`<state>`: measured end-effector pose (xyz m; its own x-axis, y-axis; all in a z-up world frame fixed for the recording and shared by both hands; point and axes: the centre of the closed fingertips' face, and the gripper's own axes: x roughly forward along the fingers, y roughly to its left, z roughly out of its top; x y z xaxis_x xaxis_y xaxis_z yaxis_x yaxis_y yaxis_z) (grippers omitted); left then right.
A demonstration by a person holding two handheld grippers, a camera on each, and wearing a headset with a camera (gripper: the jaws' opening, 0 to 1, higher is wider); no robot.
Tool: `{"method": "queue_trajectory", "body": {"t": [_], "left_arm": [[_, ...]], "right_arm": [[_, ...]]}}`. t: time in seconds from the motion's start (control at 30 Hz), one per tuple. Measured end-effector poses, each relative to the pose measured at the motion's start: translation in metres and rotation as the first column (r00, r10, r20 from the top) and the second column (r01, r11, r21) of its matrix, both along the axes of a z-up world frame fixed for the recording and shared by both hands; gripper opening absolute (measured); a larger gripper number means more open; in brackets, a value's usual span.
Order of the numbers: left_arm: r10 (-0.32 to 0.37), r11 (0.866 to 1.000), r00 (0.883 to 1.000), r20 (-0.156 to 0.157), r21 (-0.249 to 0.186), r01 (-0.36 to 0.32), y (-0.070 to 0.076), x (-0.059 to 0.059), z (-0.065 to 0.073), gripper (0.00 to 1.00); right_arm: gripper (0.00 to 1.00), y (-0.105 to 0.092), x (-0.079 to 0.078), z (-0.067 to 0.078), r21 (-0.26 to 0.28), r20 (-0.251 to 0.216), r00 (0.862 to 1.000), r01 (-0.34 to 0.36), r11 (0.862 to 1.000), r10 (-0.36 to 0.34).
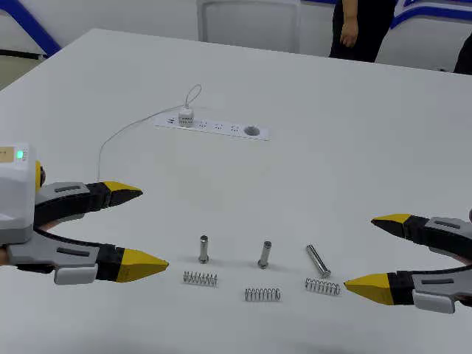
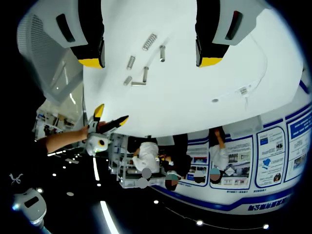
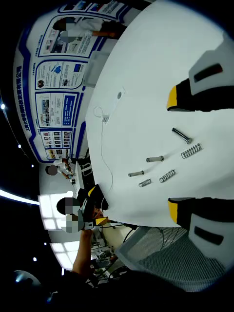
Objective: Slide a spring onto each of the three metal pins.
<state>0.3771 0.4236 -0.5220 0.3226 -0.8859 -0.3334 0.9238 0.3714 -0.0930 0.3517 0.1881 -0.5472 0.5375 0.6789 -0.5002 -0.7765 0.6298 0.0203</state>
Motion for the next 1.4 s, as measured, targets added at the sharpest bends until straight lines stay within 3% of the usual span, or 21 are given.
{"method": "queue_trajectory", "body": {"t": [0.83, 1.17, 1.23, 1.4], "left_arm": [[-0.003, 1.0, 1.0, 0.008, 0.013, 0.002, -0.005, 0.001, -0.001, 0.82], [-0.015, 0.999, 1.0, -0.001, 0.031, 0.015, -0.008, 0.0, -0.008, 0.8], [-0.014, 0.999, 1.0, 0.011, 0.042, 0.013, -0.008, 0.0, -0.01, 0.8], [-0.01, 0.999, 1.0, 0.004, 0.033, 0.01, -0.009, 0.0, -0.011, 0.81]], "right_arm": [[0.72, -0.003, -0.003, -0.005, 0.01, -0.02, 1.0, 0.015, 1.0, -0.015], [0.72, -0.002, 0.0, -0.014, 0.007, -0.033, 0.999, 0.024, 1.0, -0.023], [0.72, -0.002, 0.0, -0.016, 0.01, -0.04, 0.999, 0.021, 1.0, -0.021], [0.72, 0.002, 0.0, -0.021, 0.006, -0.053, 0.999, 0.003, 1.0, -0.002]]}}
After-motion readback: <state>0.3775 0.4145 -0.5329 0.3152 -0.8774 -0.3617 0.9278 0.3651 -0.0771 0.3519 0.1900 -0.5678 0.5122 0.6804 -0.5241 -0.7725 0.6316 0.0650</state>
